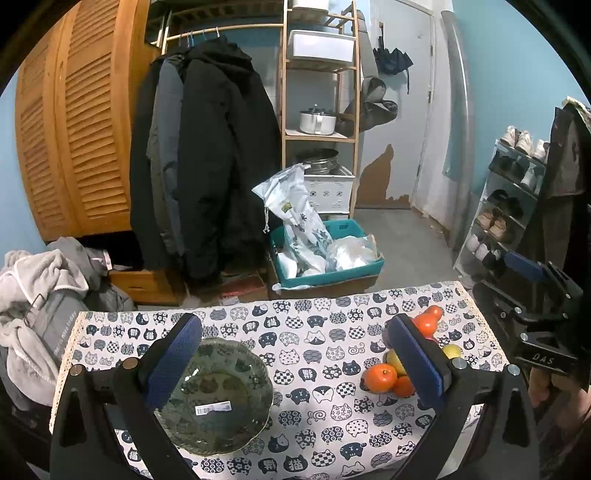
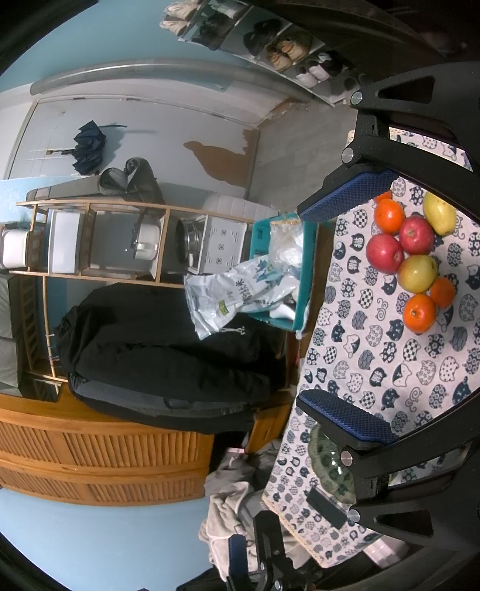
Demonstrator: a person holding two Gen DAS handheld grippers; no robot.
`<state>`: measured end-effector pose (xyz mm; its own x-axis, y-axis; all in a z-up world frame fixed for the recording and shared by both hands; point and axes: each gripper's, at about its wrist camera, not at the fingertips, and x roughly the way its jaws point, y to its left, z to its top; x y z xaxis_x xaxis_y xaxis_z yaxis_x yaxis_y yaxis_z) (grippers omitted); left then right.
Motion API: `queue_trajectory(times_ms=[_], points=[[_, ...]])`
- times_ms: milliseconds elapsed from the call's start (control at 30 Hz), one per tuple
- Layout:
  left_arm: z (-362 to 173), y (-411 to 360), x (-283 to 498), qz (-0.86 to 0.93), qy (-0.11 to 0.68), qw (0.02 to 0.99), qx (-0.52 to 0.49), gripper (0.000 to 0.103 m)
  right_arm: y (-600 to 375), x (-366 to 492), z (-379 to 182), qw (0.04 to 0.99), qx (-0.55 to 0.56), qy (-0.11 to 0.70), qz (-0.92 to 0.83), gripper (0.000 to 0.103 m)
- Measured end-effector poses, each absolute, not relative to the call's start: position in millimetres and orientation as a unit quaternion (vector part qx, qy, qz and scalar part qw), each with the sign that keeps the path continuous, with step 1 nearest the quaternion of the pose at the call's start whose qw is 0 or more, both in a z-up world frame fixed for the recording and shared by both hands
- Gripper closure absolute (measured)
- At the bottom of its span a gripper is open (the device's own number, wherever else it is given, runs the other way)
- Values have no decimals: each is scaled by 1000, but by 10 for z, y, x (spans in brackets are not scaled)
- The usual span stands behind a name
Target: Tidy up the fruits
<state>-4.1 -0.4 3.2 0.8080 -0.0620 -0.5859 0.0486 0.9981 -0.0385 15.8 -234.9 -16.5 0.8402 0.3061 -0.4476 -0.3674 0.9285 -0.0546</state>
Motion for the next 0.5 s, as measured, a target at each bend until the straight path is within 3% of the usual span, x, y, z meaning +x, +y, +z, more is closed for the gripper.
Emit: queue_trajectory(times_ms=[500], points=[[7,2,-48,-23,310,950,-10,1,-2341,152,-163,957,-69,220,177,13]])
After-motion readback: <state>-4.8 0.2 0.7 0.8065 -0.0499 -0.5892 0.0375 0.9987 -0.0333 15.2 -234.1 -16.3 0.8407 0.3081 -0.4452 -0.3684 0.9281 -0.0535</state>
